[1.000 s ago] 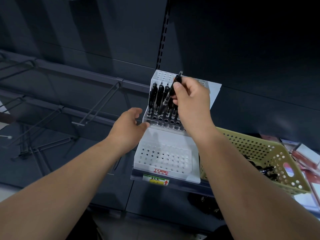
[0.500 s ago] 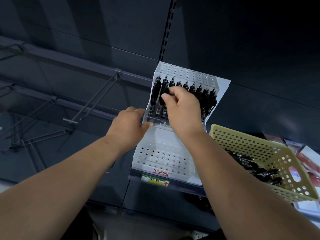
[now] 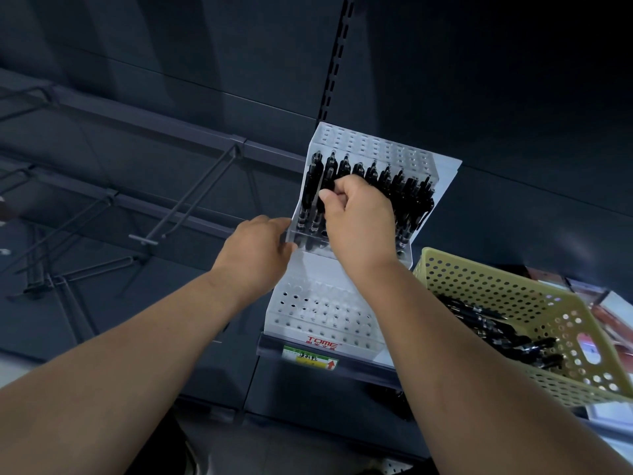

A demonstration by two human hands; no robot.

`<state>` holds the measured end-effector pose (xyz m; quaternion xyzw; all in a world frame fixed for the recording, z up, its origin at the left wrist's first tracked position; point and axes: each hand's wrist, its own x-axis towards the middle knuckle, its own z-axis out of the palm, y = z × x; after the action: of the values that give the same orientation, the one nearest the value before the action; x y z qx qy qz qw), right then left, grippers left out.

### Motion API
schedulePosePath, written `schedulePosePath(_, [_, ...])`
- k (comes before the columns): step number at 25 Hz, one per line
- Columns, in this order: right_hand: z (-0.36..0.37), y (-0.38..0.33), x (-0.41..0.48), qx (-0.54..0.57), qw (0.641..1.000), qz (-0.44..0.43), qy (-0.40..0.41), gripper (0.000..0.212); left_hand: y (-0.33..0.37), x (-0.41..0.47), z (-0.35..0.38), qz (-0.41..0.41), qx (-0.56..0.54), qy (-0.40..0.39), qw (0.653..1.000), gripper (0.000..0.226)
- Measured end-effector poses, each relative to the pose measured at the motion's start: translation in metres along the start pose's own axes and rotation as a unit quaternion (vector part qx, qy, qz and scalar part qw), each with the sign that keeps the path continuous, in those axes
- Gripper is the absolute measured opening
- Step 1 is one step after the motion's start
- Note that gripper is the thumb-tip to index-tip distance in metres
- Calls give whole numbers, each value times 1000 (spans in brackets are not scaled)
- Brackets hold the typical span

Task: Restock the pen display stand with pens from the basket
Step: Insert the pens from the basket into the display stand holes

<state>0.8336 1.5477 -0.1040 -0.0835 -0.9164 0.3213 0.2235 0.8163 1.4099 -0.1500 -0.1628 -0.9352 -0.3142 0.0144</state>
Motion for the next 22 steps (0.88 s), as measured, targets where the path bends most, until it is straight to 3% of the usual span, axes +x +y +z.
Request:
schedulePosePath(7, [-15, 7, -24, 47, 997, 50, -39, 29, 9, -19, -4, -4, 4, 19, 1000, 51])
schedulePosePath(13, [-48, 35, -50, 77, 995, 55, -22, 22, 37, -39, 2, 41, 8, 55, 998, 56])
schedulePosePath(22, [-118, 119, -73, 9, 998, 62, -10, 24, 119, -45, 49, 169, 6, -26, 985, 59])
